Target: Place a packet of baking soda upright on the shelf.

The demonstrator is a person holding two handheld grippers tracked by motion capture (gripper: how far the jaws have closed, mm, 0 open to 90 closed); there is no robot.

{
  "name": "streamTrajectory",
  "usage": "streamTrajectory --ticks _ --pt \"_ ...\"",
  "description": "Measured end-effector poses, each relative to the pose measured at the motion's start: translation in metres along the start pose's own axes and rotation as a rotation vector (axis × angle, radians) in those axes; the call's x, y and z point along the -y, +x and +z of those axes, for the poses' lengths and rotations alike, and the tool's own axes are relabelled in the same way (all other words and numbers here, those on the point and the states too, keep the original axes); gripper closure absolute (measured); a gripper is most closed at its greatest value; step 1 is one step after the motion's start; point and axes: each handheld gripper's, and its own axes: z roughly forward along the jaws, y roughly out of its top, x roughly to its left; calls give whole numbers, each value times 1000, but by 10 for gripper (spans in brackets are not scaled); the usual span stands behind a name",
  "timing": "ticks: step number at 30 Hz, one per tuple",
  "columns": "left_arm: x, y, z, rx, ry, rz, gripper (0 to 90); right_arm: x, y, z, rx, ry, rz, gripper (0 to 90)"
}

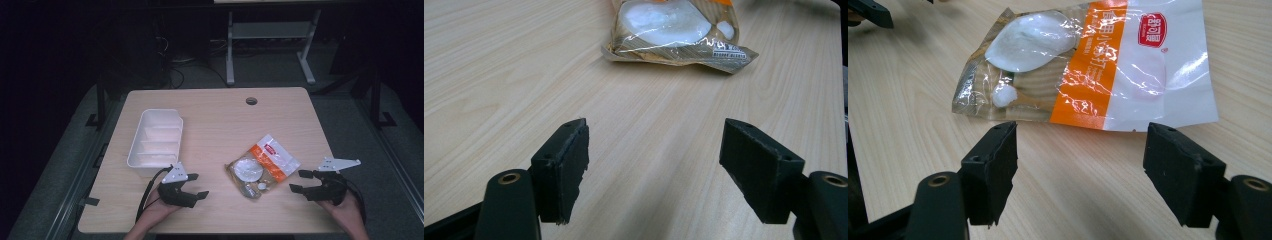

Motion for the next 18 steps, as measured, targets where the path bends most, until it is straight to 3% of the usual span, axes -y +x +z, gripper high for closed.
streamTrajectory --ticks 6,9,12,18 --pt "-2 -2 1 7 -4 1 326 0 0 -1 11 -2 8 285" --pt "-4 -1 1 15 -9 -25 350 0 0 0 15 -3 15 284" --pt "-12 0 2 37 -13 -76 460 0 -3 -1 27 -5 30 281" --pt "-26 -2 6 34 -15 -66 588 0 -6 -4 38 -22 46 280"
